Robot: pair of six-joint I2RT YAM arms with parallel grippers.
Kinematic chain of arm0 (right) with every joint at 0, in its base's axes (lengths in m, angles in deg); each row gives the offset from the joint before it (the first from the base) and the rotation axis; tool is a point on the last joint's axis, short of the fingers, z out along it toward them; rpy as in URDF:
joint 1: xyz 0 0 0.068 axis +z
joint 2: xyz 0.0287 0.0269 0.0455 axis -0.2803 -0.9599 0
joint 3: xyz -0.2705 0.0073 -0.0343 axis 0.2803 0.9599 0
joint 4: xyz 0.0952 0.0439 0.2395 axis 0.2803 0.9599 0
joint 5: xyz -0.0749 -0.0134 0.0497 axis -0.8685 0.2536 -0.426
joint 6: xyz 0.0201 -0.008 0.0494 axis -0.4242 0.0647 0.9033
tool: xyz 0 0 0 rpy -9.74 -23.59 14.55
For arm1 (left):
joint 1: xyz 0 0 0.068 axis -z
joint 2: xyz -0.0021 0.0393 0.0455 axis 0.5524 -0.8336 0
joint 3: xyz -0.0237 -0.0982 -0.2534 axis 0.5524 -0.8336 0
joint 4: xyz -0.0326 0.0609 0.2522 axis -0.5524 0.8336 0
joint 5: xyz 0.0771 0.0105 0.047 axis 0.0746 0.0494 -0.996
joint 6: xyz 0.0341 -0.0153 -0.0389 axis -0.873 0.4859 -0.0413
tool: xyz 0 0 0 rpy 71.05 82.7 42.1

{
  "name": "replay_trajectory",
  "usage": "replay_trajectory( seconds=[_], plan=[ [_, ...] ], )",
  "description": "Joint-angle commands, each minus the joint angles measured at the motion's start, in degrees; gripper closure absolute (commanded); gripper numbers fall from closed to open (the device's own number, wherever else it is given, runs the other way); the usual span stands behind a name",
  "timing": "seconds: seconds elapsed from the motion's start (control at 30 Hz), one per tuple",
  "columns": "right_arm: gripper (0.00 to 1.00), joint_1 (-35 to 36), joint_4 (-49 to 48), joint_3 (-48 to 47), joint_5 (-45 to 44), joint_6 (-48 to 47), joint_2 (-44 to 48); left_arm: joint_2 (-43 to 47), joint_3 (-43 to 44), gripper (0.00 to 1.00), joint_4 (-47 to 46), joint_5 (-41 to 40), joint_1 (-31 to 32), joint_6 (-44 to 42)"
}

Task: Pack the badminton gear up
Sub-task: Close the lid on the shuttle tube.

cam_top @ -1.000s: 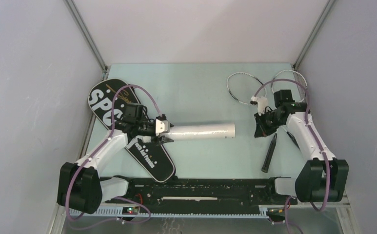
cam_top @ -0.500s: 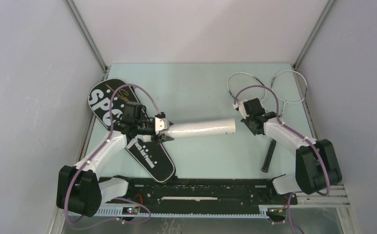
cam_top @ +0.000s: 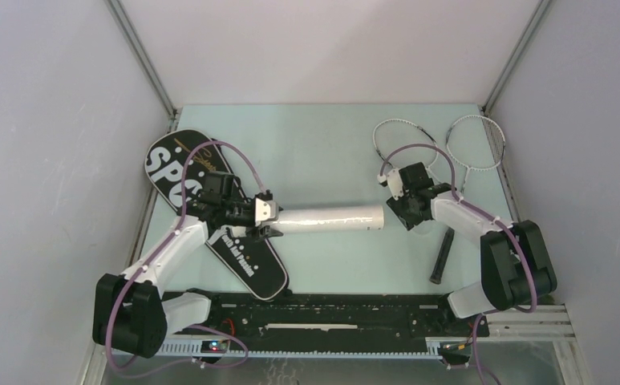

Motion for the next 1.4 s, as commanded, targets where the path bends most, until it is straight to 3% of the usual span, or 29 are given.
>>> replay_trajectory(
  seconds=[0.0,0.67,0.77,0.9,0.93,1.03,1.2,1.37],
  plan=[
    [0.47,-1.68,2.72,-1.19,5.95,0.11,2.05,2.04,0.39,0.54,-0.39,1.95,-0.22,-1.84],
    [0.63,-5.83,3.93,-1.19,10.35,-3.07,-4.23,1.63,0.92,0.54,-0.22,2.90,-0.25,-1.74],
    [0.71,-6.02,3.82,-1.19,11.11,-3.27,-4.75,1.42,1.19,0.54,-0.21,3.09,-0.24,-1.68],
    [0.99,-6.13,3.53,-1.23,11.91,-3.46,-4.55,1.22,1.53,0.54,-0.55,3.98,-0.20,-0.84],
    [1.00,-6.40,3.77,-1.61,12.67,-3.17,-3.74,1.27,1.54,0.55,-0.88,4.24,-0.15,-0.34],
    [1.00,-9.48,6.00,-4.87,19.39,-1.09,0.72,1.35,1.34,0.54,-2.66,4.84,-0.16,1.43],
    [1.00,-20.16,5.80,-8.13,45.92,5.36,10.82,1.17,1.30,0.55,-9.10,6.56,-0.12,9.90],
    [1.00,-26.65,0.07,-8.39,64.71,13.60,16.57,0.88,1.99,0.55,-13.26,7.53,0.02,15.28]
  ],
)
